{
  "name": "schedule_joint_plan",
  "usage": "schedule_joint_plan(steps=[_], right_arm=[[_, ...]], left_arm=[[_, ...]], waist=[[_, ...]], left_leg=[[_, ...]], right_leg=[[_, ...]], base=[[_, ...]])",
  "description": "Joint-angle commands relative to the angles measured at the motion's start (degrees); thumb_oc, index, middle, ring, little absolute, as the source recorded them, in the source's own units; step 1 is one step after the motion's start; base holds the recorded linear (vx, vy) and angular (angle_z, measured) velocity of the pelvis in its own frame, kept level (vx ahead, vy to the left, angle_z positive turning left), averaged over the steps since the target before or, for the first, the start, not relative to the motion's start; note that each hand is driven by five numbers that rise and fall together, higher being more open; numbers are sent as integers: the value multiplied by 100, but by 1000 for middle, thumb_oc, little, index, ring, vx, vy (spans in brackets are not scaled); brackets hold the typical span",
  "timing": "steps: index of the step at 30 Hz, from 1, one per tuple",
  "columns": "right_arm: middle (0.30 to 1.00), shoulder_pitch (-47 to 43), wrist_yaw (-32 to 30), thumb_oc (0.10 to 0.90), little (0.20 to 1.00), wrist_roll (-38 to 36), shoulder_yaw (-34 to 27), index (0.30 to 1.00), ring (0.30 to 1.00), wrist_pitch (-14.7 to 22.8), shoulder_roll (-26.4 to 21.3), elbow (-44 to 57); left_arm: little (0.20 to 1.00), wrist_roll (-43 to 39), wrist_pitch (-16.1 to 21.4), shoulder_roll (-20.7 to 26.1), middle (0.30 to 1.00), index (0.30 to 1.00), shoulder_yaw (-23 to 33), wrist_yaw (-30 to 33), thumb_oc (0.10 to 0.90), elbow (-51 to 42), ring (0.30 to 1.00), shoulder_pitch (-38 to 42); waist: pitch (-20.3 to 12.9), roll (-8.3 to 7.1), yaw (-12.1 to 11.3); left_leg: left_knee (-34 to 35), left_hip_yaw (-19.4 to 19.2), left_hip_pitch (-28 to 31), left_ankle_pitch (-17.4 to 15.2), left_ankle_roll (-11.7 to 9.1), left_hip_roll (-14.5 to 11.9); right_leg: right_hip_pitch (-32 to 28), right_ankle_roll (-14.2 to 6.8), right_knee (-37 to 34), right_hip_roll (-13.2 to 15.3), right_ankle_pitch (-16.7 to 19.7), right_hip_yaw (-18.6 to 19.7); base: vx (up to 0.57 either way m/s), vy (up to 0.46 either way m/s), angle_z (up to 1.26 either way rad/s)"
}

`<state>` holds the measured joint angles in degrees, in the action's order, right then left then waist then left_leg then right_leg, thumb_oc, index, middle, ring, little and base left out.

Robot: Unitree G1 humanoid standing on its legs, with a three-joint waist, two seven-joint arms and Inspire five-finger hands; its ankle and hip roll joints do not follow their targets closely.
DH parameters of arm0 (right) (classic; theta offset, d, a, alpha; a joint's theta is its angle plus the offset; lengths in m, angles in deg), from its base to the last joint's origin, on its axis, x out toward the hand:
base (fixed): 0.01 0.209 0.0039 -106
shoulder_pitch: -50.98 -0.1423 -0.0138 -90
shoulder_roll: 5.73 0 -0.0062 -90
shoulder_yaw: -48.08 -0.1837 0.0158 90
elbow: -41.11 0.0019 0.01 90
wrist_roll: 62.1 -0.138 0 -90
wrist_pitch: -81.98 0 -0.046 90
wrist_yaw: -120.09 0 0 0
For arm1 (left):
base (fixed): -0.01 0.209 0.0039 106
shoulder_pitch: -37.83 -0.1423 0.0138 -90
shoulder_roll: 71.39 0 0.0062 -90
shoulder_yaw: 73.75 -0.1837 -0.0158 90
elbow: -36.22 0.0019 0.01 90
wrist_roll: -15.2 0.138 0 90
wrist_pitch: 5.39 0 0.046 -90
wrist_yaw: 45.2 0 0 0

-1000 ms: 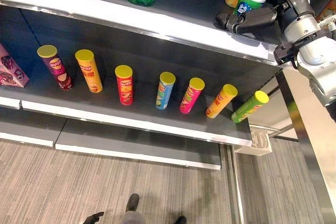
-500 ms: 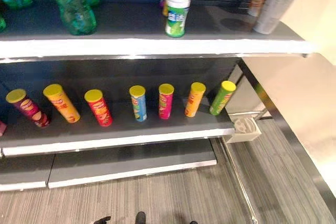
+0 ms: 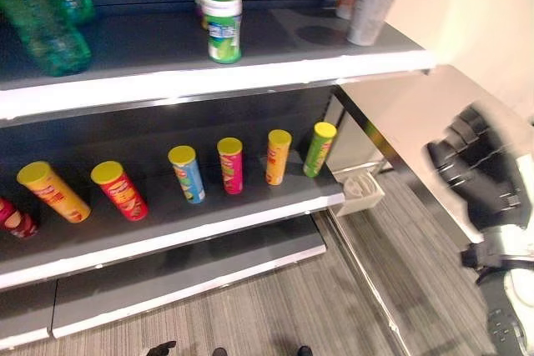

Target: Put the goods on the table back onto the shelves and tidy them up.

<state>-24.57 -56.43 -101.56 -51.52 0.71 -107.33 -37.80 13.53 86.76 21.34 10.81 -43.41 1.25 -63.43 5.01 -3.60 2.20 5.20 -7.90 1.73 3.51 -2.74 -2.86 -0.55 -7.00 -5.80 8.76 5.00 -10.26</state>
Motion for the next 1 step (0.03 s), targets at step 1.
schedule_joint_plan(steps=[1], right_arm=[[900,-413,528,800,900,0,-273,900,900,136,-375,201]], left_arm=[[900,43,200,217,900,900,271,-112,800,3,900,296]], waist=[[-39,-56,-190]], left_leg=[[-20,221,254,-705,-89,-99]], right_leg=[[-42,-469,102,421,45,-234]], base=[[6,3,-14]])
